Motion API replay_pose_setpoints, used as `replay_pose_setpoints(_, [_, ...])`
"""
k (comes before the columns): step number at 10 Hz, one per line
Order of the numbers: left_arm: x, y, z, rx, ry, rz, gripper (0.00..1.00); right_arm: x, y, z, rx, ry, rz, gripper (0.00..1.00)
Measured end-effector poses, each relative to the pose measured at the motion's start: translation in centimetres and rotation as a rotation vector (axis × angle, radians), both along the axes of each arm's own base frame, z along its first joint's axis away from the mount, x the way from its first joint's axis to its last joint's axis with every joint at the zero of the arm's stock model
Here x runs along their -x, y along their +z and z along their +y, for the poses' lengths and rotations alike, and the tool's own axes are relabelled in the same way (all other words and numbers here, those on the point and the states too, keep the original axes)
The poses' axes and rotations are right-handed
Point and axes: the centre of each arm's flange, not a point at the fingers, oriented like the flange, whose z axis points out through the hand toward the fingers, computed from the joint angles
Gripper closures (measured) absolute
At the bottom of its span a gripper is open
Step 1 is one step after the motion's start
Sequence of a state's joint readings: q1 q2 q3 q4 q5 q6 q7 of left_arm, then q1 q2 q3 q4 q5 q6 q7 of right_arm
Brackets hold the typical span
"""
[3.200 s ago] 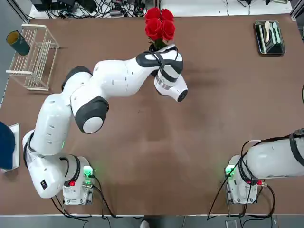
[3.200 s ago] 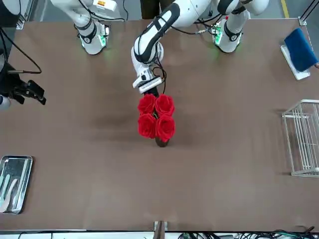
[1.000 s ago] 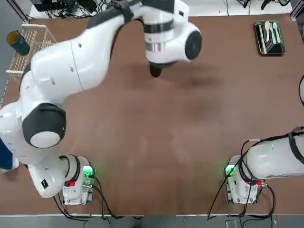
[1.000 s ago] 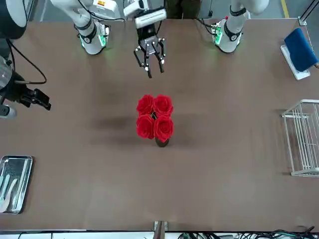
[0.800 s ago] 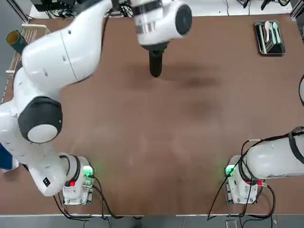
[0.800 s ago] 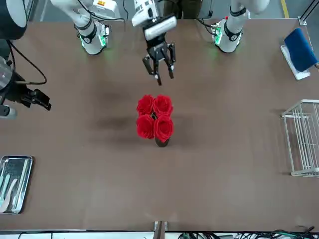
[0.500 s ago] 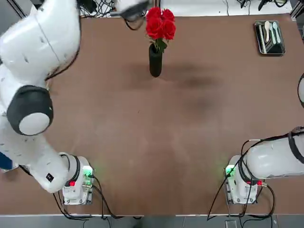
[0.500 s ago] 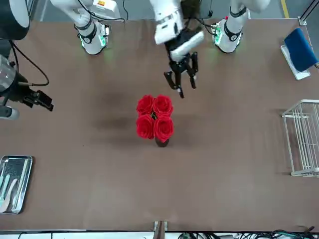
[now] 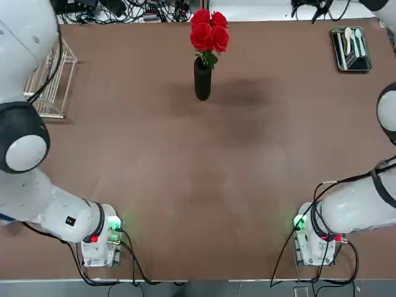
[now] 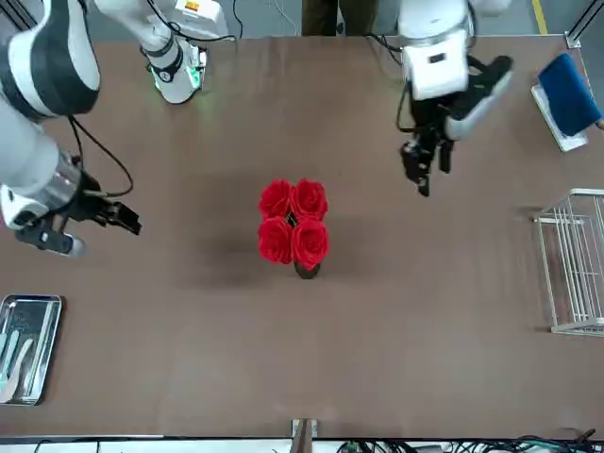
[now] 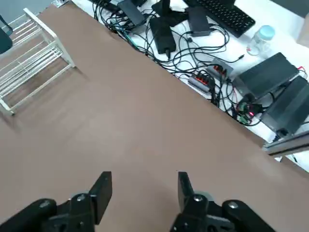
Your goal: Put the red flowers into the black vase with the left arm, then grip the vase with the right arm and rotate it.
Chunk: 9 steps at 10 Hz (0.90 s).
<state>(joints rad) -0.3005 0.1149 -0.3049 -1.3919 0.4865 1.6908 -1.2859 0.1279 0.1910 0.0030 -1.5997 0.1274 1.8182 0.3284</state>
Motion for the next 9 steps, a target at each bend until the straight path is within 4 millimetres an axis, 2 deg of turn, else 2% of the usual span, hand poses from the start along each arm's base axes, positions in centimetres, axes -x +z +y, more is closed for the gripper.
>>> replay_pose_setpoints(2, [-2.3, 0.9, 6.5, 0.027, -0.002, 0.060, 0.35, -1.2, -3.4, 3.9, -0.052, 0.004, 0.001, 0.00])
replay_pose_setpoints(5, [-4.8, 0.7, 15.9, 0.020, -0.108, 0.177, 0.33, -1.2, -7.7, 13.0, -0.112, -0.041, -0.003, 0.00])
replay_pose_setpoints(6, [-4.9, 0.4, 18.3, 0.009, -0.159, 0.238, 0.32, -0.7, -9.0, 15.9, -0.126, -0.041, -0.001, 0.00])
replay_pose_setpoints(7, [-4.9, 0.0, 19.8, 0.018, -0.209, 0.291, 0.27, -0.4, -10.4, 18.2, -0.135, -0.029, -0.001, 0.00])
replay_pose_setpoints(8, [-4.9, -0.5, 21.0, 0.042, -0.257, 0.327, 0.13, -0.1, -11.7, 20.0, -0.140, -0.029, -0.004, 0.00])
replay_pose_setpoints(9, [-4.8, -1.1, 21.9, 0.059, -0.293, 0.371, 0.07, 0.1, -13.0, 21.5, -0.145, -0.033, -0.007, 0.00])
